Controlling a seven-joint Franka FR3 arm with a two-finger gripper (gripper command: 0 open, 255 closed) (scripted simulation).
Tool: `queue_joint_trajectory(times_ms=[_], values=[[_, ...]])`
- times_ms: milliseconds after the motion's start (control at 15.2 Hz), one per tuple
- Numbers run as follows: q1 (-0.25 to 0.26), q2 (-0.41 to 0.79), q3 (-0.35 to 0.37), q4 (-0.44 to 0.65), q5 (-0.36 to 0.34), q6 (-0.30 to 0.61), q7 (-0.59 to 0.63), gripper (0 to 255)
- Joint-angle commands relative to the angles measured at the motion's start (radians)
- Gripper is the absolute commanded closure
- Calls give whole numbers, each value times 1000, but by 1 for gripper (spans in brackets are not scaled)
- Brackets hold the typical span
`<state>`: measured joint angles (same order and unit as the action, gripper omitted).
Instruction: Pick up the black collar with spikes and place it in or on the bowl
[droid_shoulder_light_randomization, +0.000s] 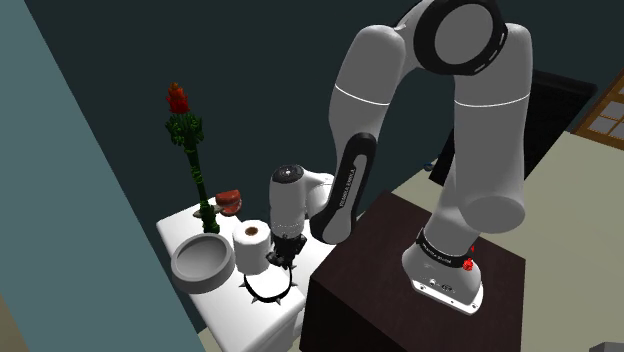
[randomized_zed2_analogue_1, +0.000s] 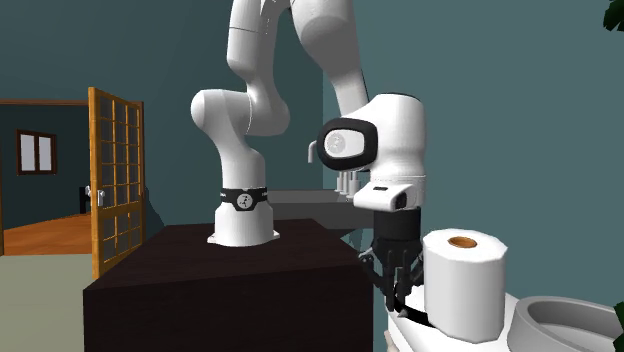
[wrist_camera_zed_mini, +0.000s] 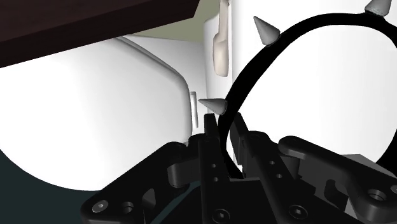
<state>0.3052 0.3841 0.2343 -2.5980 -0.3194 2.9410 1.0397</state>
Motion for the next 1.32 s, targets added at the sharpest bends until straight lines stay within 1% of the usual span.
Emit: queue_joint_trajectory(times_ms=[0,198,462,858,1254], values=[[0,0,-1,0,0,0,0,255],[0,2,-1,0,-1,0,0,255],[-52,-67,62,-20,49,-50,-37,255],[-119,-172,152,-43,151,-129,-112,255],[-157,-280,216,-55,271,-215,-197,255]])
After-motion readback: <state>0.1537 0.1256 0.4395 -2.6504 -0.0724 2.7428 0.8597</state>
